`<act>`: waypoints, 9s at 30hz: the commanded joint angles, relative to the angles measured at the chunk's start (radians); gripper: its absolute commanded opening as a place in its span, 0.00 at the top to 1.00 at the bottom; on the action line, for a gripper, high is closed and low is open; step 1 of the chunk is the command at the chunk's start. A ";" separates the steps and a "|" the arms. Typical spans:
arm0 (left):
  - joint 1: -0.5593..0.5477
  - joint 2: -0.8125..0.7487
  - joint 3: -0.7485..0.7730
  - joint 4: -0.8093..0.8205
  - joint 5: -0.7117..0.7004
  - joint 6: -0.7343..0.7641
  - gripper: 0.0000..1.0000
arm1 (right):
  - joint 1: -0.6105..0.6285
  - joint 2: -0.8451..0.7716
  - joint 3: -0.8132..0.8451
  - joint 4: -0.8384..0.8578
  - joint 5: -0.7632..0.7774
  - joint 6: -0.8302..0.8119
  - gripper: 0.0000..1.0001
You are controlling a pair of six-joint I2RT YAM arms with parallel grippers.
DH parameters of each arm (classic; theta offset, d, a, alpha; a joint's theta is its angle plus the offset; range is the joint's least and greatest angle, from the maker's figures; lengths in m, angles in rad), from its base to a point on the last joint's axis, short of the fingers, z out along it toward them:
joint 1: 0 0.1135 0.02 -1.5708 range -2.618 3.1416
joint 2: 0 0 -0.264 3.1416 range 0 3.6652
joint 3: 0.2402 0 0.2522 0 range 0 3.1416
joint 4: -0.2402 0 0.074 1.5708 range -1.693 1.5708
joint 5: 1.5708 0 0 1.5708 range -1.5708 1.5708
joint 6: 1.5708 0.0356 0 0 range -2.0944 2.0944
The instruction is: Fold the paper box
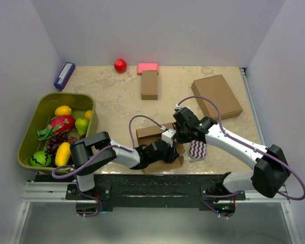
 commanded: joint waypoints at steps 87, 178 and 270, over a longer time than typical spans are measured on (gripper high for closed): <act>0.776 -0.499 -0.037 -0.667 0.612 0.280 0.58 | 0.166 0.069 -0.006 0.243 0.072 0.194 1.00; 0.776 -0.541 -0.002 -0.775 0.489 0.391 0.59 | 0.128 0.032 -0.400 1.092 0.210 -0.353 0.37; 0.916 -0.544 0.012 -0.603 0.679 0.221 0.31 | 0.237 0.302 -0.413 1.109 0.691 -0.082 1.00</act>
